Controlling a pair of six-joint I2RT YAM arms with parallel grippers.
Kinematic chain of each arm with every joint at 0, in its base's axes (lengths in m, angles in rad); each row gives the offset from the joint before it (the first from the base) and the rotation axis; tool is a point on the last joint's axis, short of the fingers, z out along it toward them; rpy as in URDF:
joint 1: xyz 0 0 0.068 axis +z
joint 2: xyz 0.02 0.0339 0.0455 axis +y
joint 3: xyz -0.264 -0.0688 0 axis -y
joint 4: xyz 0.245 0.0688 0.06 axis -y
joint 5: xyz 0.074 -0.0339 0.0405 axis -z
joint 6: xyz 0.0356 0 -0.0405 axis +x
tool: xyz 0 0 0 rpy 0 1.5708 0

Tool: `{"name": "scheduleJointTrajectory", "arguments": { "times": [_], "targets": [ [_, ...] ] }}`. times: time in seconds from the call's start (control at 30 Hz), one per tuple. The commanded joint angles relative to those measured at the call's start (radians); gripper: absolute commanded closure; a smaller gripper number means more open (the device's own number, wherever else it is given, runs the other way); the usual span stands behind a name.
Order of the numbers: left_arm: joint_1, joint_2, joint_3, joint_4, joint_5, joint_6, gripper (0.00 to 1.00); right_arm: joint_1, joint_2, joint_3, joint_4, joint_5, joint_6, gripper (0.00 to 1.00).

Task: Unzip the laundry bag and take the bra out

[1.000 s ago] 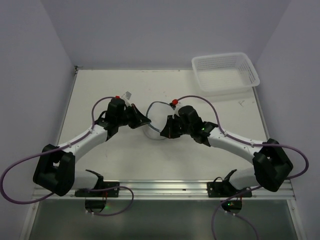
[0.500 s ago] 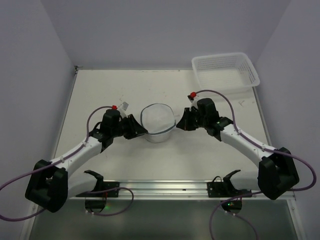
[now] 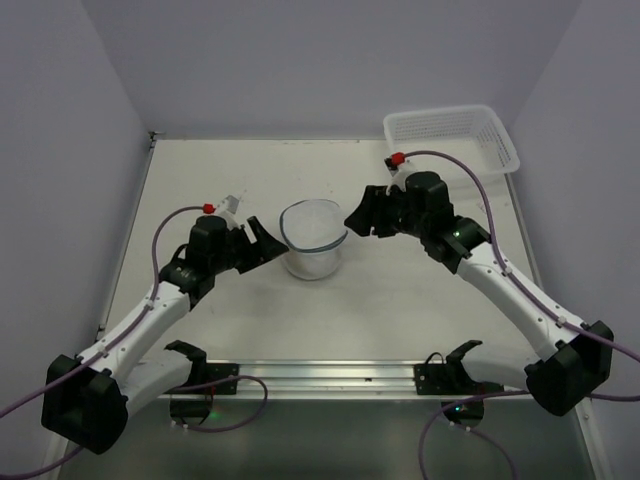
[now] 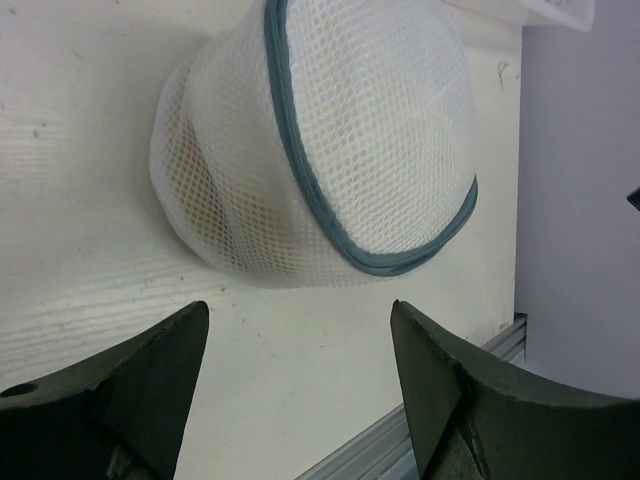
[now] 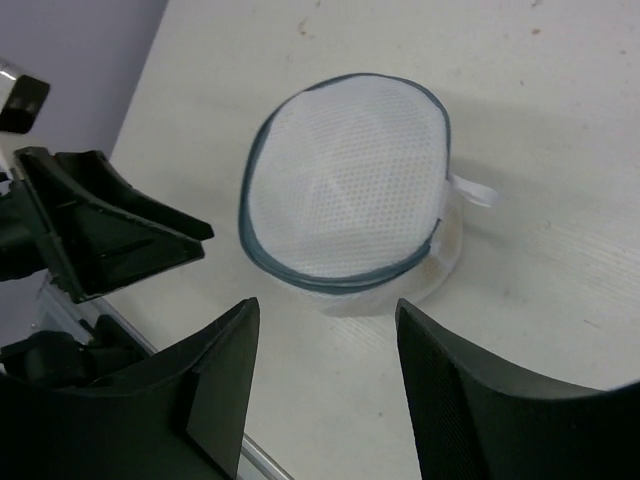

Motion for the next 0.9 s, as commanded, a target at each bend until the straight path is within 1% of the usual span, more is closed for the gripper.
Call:
{"name": "scheduleJointTrajectory", "arguments": {
  "times": [0.0,0.1,0.17,0.23,0.33,0.47,0.5,0.57,0.67,0.73,0.87],
  "targets": [
    [0.018,0.014,0.038,-0.015,-0.035,0.049,0.23,0.043,0.035,0.049,0.024,0.001,0.047,0.41],
    [0.019,0.051,0.041,0.017,-0.041,0.058,0.24,0.051,0.101,0.026,0.098,0.008,0.091,0.39],
    [0.022,0.085,0.045,0.030,-0.064,0.073,0.26,0.051,0.139,0.008,0.179,0.003,0.107,0.39],
    [0.024,0.118,0.045,0.057,-0.081,0.090,0.29,0.051,0.167,-0.011,0.237,-0.003,0.119,0.39],
    [0.024,0.170,0.036,0.109,-0.086,0.099,0.34,0.052,0.228,-0.028,0.283,0.006,0.125,0.39],
    [0.024,0.255,0.022,0.174,-0.075,0.101,0.39,0.048,0.323,-0.063,0.303,0.017,0.154,0.40],
    [0.024,0.275,0.022,0.223,-0.069,0.101,0.40,0.044,0.334,-0.092,0.313,0.017,0.180,0.41],
    [0.018,0.332,0.025,0.246,-0.067,0.099,0.42,0.034,0.351,-0.129,0.336,0.024,0.211,0.42],
    [0.004,0.407,0.024,0.286,-0.092,0.105,0.48,0.008,0.375,-0.209,0.357,0.009,0.263,0.43],
    [-0.005,0.468,0.025,0.307,-0.100,0.108,0.50,-0.011,0.389,-0.262,0.411,-0.018,0.286,0.43],
    [-0.018,0.557,0.021,0.330,-0.103,0.101,0.60,-0.031,0.395,-0.321,0.431,-0.052,0.294,0.43]
  ]
}}
